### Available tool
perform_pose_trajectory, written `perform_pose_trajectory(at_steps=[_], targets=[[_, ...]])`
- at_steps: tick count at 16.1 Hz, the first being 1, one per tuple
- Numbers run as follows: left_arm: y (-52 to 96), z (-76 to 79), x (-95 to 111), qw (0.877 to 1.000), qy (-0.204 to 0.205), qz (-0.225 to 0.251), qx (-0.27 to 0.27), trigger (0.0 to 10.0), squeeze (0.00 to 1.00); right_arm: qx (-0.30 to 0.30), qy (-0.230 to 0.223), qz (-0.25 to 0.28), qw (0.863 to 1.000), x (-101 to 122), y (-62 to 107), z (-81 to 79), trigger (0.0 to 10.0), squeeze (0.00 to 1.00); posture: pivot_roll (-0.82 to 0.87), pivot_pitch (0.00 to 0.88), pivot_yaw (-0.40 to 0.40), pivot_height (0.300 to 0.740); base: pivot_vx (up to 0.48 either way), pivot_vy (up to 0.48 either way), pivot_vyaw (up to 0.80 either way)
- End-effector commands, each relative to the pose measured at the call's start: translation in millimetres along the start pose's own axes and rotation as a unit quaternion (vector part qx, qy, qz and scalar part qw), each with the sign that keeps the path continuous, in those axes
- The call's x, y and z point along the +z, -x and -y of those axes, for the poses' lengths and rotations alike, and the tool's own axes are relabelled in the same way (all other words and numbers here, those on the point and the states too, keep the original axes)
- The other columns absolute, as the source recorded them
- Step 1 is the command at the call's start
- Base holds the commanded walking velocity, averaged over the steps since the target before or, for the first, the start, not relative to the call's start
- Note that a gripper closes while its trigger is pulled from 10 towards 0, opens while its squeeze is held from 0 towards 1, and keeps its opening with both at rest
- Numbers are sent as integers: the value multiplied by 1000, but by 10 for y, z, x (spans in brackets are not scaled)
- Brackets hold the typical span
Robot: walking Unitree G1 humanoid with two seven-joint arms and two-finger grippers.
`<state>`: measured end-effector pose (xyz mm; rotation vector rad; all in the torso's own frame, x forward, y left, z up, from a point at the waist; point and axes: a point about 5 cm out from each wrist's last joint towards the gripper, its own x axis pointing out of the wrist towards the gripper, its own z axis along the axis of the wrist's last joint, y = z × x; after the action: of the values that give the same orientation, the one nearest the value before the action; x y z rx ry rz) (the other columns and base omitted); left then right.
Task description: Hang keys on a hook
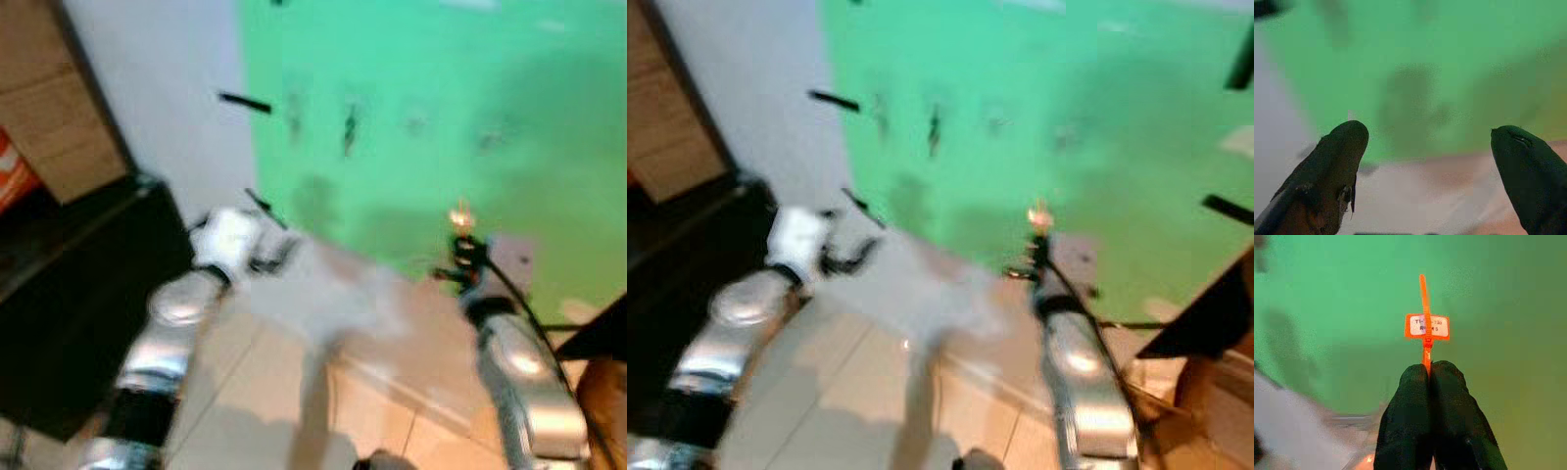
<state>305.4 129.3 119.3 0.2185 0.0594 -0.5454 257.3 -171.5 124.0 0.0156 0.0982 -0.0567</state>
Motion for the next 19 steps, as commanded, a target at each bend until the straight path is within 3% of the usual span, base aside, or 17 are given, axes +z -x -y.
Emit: perform_pose_trajectory(at_steps=[1, 6, 14, 16, 19], targets=[[22, -77, 21, 1000, -9, -3, 7, 10000, 0, 21, -7, 23, 999, 136, -24, -96, 10000, 0, -95, 0, 38, 740, 0, 0, -600], [47, -7, 67, 1000, -8, 8, -10, 10000, 0, 81, -14, 48, 995, 315, -57, -233, 10000, 0, -58, 0, -5, 740, 0, 0, -204], [78, -60, 104, 1000, 2, 11, 8, 10000, 0, 125, -128, 27, 984, 296, -3, -372, 10000, 0, -69, 0, 39, 740, 0, 0, 0], [66, -54, 156, 1000, 6, 14, -25, 10000, 0, 170, -145, 36, 974, 414, -89, -453, 10000, 0, -74, 0, 58, 740, 0, 0, 0], [92, 16, 219, 994, 5, 17, -112, 10000, 0, 135, -176, 62, 973, 596, -297, -365, 10000, 0, -70, 0, 63, 740, 0, 0, 0]])
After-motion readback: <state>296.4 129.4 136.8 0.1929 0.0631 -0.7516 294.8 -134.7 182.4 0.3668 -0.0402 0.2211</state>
